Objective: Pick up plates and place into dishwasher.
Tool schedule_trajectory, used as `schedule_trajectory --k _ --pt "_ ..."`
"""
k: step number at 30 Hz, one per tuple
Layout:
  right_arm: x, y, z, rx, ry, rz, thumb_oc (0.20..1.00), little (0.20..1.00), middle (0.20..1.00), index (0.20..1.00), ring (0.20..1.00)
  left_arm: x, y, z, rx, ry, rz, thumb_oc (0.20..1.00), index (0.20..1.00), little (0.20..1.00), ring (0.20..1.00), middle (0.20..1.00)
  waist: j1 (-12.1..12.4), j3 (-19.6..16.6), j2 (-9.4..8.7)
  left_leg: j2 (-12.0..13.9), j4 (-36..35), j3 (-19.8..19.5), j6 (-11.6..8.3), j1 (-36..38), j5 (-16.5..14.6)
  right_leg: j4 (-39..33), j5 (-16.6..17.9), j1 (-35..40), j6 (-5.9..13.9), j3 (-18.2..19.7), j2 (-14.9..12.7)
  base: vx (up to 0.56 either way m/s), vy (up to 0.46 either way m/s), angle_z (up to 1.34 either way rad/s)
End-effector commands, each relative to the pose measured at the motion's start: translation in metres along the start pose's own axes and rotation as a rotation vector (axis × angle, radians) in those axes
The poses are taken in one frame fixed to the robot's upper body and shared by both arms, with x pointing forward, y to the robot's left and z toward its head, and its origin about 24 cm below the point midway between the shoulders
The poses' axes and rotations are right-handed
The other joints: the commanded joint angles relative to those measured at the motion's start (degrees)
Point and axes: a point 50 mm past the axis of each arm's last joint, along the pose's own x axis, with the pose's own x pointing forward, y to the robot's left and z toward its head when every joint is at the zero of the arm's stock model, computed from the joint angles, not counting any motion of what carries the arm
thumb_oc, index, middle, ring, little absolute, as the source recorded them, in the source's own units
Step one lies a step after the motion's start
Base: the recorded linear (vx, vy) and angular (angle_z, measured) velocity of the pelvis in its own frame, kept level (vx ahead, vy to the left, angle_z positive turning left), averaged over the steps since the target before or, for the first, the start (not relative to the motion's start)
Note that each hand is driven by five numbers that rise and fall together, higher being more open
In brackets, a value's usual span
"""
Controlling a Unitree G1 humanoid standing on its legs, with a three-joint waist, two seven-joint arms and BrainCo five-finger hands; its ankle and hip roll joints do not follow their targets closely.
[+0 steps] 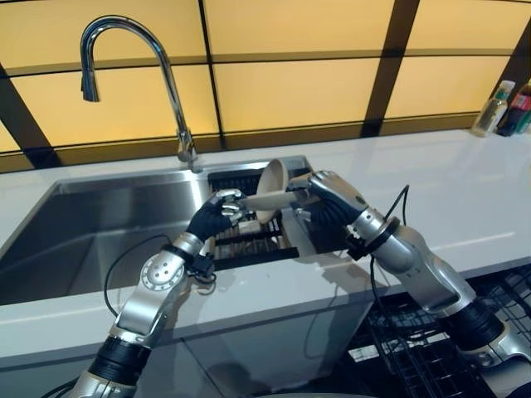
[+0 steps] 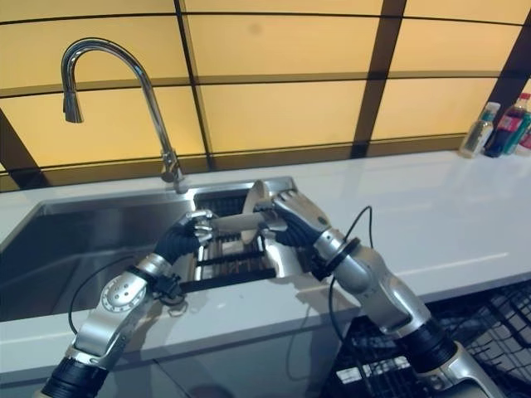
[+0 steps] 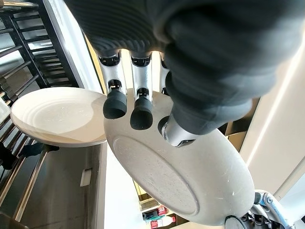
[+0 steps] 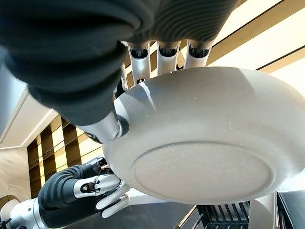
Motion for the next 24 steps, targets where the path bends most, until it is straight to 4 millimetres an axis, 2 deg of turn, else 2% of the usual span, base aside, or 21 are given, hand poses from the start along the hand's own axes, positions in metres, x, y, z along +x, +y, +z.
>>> schedule_trajectory --k 1,17,24 --pt "-0.006 -0.015 -0.008 -0.037 0.024 -0.039 0.200 0.200 0.200 0.200 0.200 0.010 0.006 0.023 -0.064 -0.135 0.076 1.000 1.000 1.000 1.000 1.000 2.08 -2.72 0.07 -0.04 0.08 -1.04 0.72 2.07 -7.66 0.19 0.61 -5.09 0.68 -0.40 0.79 0.00 0.000 0.00" --pt "-0.013 -0.030 -0.017 -0.110 0.055 -0.099 0.200 0.200 0.200 0.200 0.200 0.006 0.014 0.016 -0.153 -0.132 0.189 1.000 1.000 1.000 1.000 1.000 1.10 -2.52 -0.10 0.56 0.20 0.07 0.39 2.60 -7.77 0.19 0.50 -4.97 0.28 0.17 1.36 0.00 0.000 0.00" --pt "-0.019 -0.067 -0.026 -0.228 0.106 -0.304 0.200 0.200 0.200 0.200 0.200 0.003 0.019 0.011 -0.188 -0.125 0.232 1.000 1.000 1.000 1.000 1.000 0.29 -2.14 -0.33 0.97 0.53 1.19 0.22 2.93 -8.27 0.19 0.58 -5.03 0.17 0.65 1.67 -0.01 -0.016 -0.05"
